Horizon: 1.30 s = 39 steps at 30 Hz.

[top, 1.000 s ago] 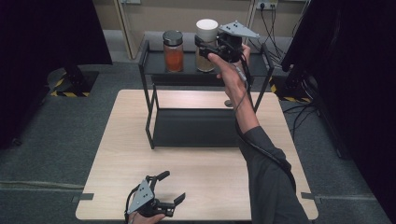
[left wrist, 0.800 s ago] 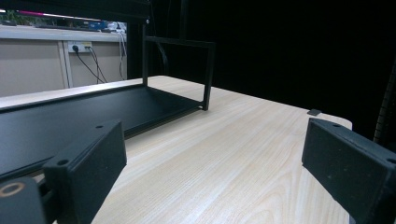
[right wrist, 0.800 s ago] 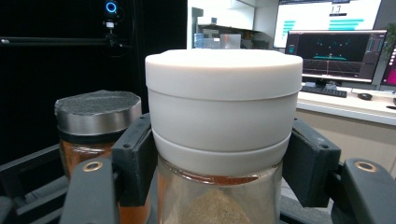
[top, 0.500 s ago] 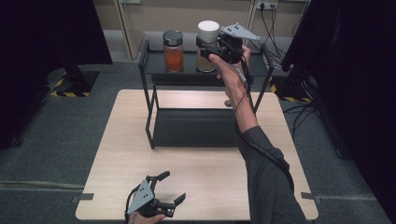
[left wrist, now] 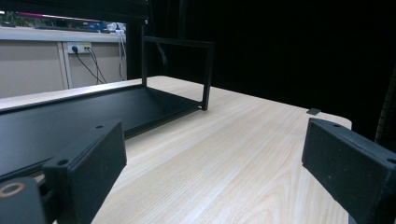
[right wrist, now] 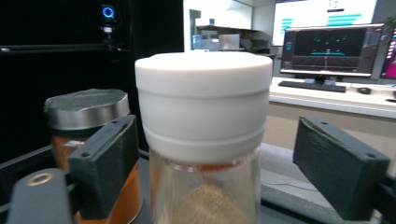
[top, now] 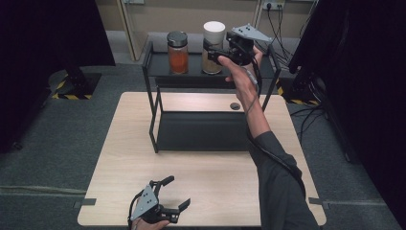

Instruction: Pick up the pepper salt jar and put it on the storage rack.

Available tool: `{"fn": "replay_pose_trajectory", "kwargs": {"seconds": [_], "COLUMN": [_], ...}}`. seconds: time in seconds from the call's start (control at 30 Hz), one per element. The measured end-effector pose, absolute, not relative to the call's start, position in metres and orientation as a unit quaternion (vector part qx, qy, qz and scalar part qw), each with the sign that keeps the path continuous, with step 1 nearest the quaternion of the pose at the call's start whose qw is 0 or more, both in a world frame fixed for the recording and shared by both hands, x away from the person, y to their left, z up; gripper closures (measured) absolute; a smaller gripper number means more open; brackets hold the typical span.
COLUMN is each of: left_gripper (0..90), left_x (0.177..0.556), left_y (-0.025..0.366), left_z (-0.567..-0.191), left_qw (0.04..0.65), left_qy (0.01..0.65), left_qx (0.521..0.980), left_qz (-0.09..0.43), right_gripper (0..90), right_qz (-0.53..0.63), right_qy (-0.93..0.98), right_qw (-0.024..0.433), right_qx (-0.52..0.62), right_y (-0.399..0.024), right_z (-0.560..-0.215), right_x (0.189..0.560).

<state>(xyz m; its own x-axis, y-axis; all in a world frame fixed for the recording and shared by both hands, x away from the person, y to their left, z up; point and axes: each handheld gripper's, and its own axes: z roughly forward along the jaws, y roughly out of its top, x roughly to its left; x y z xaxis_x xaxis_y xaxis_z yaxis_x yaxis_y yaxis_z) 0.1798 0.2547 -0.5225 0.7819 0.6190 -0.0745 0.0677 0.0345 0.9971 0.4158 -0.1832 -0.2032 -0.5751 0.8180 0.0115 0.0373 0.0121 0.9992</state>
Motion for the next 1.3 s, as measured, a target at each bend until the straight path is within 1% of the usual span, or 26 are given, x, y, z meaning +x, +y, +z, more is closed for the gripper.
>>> {"fn": "replay_pose_trajectory", "kwargs": {"seconds": [0.07,0.37,0.8,1.3], "left_gripper": [5.8,5.8,5.8,5.8], "left_x": [0.180,0.180,0.180,0.180], "left_y": [0.254,0.253,0.253,0.253], "left_z": [-0.522,-0.523,-0.522,-0.523], "left_qw": [0.669,0.668,0.668,0.667], "left_qy": [0.258,0.258,0.258,0.258], "left_qx": [0.666,0.666,0.667,0.667], "left_qz": [0.206,0.207,0.208,0.209], "right_gripper": [7.6,0.6,0.4,0.4], "right_qz": [0.619,0.621,0.644,0.657], "right_qy": [0.635,0.633,0.639,0.644], "right_qw": [0.315,0.312,0.296,0.291], "right_qx": [0.338,0.340,0.300,0.261], "right_y": [-0.186,-0.202,-0.219,-0.240], "right_z": [-0.204,-0.211,-0.230,-0.259], "right_x": [0.412,0.397,0.371,0.336]}}
